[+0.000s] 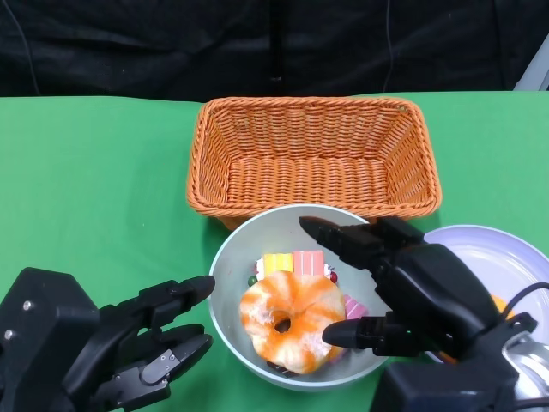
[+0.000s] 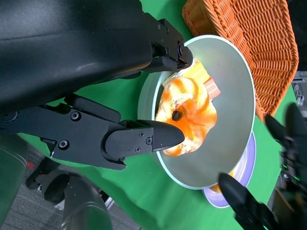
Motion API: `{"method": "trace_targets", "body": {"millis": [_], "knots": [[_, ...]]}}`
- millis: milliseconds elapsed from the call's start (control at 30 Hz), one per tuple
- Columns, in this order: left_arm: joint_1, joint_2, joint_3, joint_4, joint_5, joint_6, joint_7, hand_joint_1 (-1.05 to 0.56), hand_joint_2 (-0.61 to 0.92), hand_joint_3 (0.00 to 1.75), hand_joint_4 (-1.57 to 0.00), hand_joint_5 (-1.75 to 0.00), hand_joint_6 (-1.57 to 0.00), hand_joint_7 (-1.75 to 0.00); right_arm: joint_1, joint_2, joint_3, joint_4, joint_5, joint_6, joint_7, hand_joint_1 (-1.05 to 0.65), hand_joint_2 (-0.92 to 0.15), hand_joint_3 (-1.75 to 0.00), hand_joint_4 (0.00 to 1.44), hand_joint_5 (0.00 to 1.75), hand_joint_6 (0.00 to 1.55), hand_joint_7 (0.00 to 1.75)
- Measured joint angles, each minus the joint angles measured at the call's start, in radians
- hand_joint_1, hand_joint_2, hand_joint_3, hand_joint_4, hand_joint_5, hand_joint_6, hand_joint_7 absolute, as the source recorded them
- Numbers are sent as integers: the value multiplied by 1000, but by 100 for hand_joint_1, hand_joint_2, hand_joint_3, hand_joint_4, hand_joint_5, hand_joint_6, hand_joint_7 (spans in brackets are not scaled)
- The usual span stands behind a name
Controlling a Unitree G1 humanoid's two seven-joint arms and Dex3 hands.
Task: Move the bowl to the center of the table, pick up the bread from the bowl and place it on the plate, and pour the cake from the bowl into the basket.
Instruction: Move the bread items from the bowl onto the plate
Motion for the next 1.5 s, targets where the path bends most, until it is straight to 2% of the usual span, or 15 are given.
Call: {"method": "trace_targets", "body": {"millis": [400, 667, 700, 733, 767, 833, 900, 967, 1000, 1033, 1067, 1167, 1267, 1333, 1500], "knots": [[0, -3, -5, -2, 0, 11, 6, -50, 92, 40, -6, -42, -24, 0, -85, 57, 94, 224, -84, 8, -84, -59, -92, -10, 1, 72, 26, 9], [0, -4, -6, -2, 0, 18, 12, -50, 92, 40, -6, -43, -24, 0, -92, 64, 102, 247, -89, 11, -97, -58, -92, -10, 2, 73, 27, 9], [1, -4, -7, -3, 0, 19, 12, -49, 92, 41, -6, -44, -25, -1, -94, 67, 104, 259, -90, 2, -114, -33, -91, -10, 41, 92, 62, 23], [1, -4, -10, -6, 1, 22, 12, -49, 92, 41, -6, -44, -25, -1, -98, 71, 107, 284, -89, -12, -149, -25, -91, -10, 55, 98, 75, 26], [0, -4, -13, -11, 1, 26, 12, -48, 92, 41, -6, -44, -26, -1, -99, 76, 109, 312, -87, -38, -186, -16, -87, -18, 71, 123, 94, 38], [0, -4, -15, -22, 1, 37, 12, -48, 92, 41, -5, -44, -26, -1, -99, 83, 110, 369, -69, -112, -265, -7, -61, -70, 83, 148, 107, 54], [0, -5, -15, -27, 1, 41, 12, -48, 92, 41, -5, -44, -26, -1, -105, 85, 109, 393, -62, -154, -310, -5, -51, -88, 86, 153, 109, 59], [0, -5, -15, -28, 1, 45, 12, -48, 92, 41, -5, -44, -26, -1, -115, 87, 109, 410, -57, -171, -328, -5, -49, -92, 86, 154, 109, 60], [0, -5, -15, -28, 1, 45, 12, -48, 92, 41, -5, -44, -26, -1, -117, 86, 109, 413, -60, -182, -348, -8, -42, -117, 93, 166, 92, 125], [0, -5, -16, -28, 3, 45, 12, -49, 92, 42, -5, -45, -26, -1, -117, 85, 109, 415, -68, -200, -380, -9, -38, -127, 95, 170, 84, 149], [0, -5, -16, -28, 4, 45, 12, -49, 92, 42, -5, -45, -26, -1, -117, 84, 109, 416, -77, -222, -415, -10, -35, -132, 97, 172, 79, 160], [0, -5, -16, -27, 13, 44, 12, -49, 92, 42, -5, -45, -26, -1, -117, 82, 109, 416, -96, -272, -494, -11, -29, -140, 99, 174, 78, 165], [-1, -5, -16, -27, 13, 44, 12, -49, 92, 42, -5, -46, -26, -1, -117, 75, 105, 416, -100, -306, -536, -12, -28, -142, 100, 175, 79, 166], [-2, -5, -16, -27, 15, 44, 12, -48, 92, 43, -5, -46, -26, -1, -118, 74, 100, 416, -99, -324, -552, -14, -28, -144, 101, 175, 79, 171], [-2, -5, -16, -27, 22, 45, 12, -48, 92, 43, -5, -47, -26, -1, -117, 71, 70, 382, -71, -353, -558, -15, -27, -145, 101, 175, 79, 170]]}}
